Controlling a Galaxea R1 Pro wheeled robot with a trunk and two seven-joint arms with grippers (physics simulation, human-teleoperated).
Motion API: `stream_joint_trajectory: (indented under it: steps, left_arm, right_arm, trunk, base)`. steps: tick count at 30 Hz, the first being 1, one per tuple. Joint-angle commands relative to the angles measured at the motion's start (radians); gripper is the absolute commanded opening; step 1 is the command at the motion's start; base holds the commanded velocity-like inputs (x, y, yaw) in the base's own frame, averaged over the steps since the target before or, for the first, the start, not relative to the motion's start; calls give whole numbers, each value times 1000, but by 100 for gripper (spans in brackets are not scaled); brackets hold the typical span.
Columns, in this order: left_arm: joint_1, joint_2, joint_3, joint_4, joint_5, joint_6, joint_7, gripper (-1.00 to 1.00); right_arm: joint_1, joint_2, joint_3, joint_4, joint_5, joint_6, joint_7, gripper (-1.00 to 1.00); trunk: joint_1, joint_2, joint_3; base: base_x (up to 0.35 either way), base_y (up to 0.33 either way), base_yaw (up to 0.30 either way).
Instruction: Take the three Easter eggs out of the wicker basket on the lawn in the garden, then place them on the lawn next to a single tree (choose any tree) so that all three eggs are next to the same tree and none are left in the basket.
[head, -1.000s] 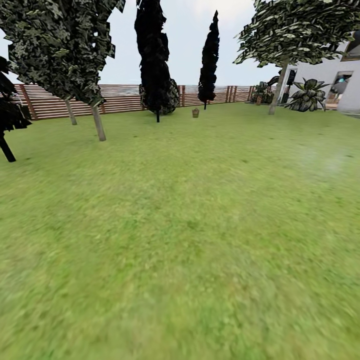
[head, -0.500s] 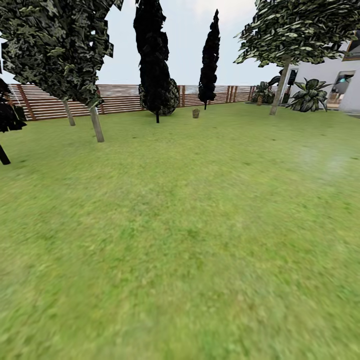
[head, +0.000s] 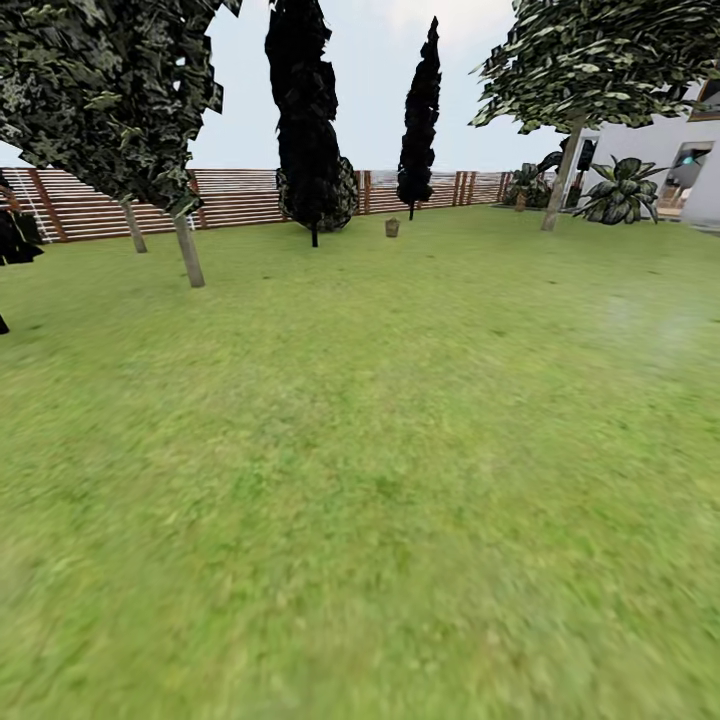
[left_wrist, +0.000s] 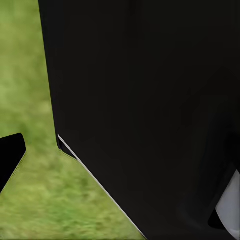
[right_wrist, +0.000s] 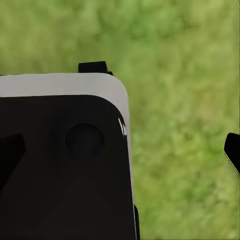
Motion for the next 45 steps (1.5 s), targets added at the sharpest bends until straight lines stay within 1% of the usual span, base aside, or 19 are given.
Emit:
stream_joint_trajectory:
  steps: [1,45]
  left_arm:
    - [1,0,0,-2,3,0,-1,100]
    - [1,-1,0,-2,3,-1,-1,100]
  right_arm:
    - [0,0,-5,1,-2,-4,0,100]
    - [0,2,-5,1,0,-4,0,100]
  trunk:
    - [1,0,-1]
    - [1,0,-1]
  base:
    - [341,0,0]
    - [341,0,0]
